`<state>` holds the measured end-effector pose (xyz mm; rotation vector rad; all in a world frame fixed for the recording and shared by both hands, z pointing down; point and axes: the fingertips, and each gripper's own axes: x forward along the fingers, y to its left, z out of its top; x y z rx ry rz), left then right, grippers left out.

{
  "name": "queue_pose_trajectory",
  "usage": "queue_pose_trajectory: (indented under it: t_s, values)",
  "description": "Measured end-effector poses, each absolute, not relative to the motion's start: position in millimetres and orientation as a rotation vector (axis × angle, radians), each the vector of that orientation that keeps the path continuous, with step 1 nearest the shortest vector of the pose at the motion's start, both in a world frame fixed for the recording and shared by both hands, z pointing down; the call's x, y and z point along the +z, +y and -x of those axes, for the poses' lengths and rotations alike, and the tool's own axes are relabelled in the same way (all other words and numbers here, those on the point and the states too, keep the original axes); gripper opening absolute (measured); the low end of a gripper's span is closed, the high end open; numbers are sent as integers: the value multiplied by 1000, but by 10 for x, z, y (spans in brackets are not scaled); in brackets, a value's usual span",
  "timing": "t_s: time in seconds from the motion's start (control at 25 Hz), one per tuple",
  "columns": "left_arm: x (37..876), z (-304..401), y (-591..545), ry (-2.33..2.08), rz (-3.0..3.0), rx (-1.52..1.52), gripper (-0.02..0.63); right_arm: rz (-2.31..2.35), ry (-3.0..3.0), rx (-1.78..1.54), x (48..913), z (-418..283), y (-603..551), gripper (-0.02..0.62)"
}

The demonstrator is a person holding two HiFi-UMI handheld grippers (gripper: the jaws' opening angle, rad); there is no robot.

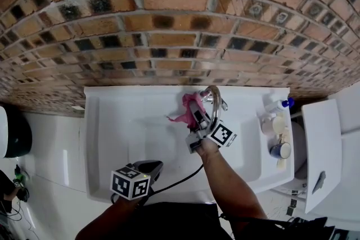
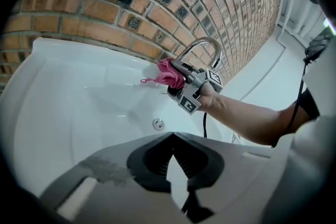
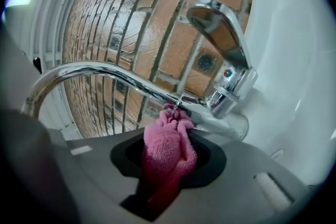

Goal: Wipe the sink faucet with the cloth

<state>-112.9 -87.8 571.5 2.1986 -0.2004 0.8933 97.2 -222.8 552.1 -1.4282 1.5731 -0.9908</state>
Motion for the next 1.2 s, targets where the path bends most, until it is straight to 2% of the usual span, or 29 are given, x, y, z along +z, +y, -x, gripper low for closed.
queue_pose_trajectory:
  t_s: [0.24, 0.72, 1.2]
  values:
    - [5668, 1156, -846, -209, -2211, 884, 3, 1428, 1596, -1004, 5480, -920, -2149, 130]
    - [5659, 1075, -709, -216, -2202, 869, 3, 1634, 1807, -1213, 6006, -982, -1803, 130]
    - [5488, 894, -606, -198, -2231, 727, 3, 1718, 1907, -1247, 5784, -947, -1160, 130]
